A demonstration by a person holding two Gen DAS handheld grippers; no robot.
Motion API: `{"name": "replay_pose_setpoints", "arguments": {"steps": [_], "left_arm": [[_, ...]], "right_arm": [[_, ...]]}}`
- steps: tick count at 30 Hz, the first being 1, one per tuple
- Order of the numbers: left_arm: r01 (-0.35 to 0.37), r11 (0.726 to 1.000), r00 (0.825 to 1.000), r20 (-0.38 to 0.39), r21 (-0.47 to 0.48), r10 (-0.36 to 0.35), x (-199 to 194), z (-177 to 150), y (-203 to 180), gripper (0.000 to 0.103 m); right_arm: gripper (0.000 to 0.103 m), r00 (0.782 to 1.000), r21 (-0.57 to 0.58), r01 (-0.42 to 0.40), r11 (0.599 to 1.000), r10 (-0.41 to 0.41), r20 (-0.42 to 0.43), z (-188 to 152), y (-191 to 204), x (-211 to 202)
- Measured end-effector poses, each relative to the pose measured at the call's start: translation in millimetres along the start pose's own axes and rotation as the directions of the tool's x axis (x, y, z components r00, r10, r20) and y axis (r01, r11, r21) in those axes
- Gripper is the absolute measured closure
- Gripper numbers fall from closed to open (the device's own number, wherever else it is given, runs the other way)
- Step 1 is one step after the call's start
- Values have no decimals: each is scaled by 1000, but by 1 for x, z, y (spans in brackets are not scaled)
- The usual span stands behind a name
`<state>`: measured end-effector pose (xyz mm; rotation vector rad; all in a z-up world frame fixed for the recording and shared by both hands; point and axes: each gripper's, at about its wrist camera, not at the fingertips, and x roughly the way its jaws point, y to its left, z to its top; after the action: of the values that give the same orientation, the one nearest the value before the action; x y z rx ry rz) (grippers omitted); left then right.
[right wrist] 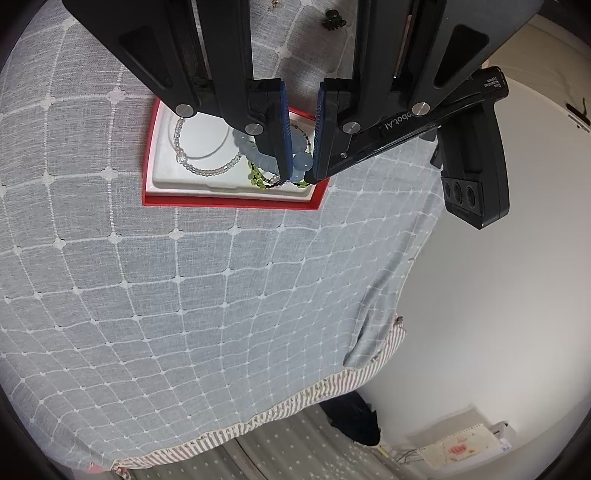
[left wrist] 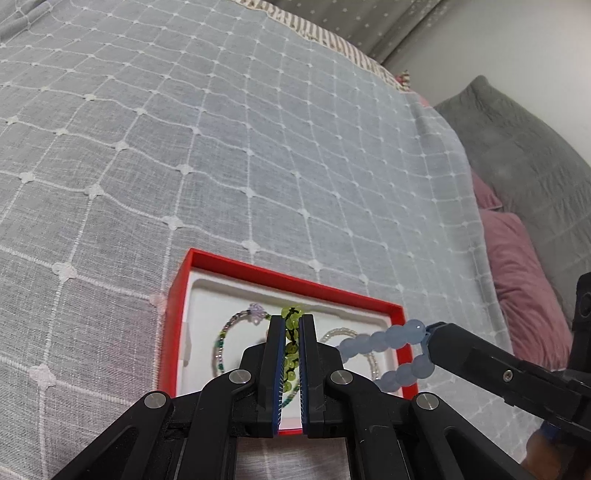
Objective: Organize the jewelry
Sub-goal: 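Lower both bracelets into the box beside the first pair and open both tools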
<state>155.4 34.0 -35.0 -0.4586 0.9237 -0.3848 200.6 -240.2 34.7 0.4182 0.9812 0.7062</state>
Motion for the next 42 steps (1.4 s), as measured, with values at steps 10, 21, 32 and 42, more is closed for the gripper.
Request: {"name": "replay_pose_setpoints", "arguments": {"steps": [10,21,32,42], "left_arm": [[-71,997,997,-5,19,71,0,-3,8,102],[-139,987,990,13,80,138,-5,-6,4,91],[-169,979,985,46,111,165,-18,-8,-2,75],[-162,974,984,99,158,147,-46,-19,-20,66]], "right_arm": [[91,999,25,38,999,-38,-3,2,-16,0],[91,990,25,138,990,-137,-32,-1,-36,8],[90,981,6,190,982,-190,-50,-1,-37,4],[90,985,11,169,986,-168,-46,-3,-34,-11]]}}
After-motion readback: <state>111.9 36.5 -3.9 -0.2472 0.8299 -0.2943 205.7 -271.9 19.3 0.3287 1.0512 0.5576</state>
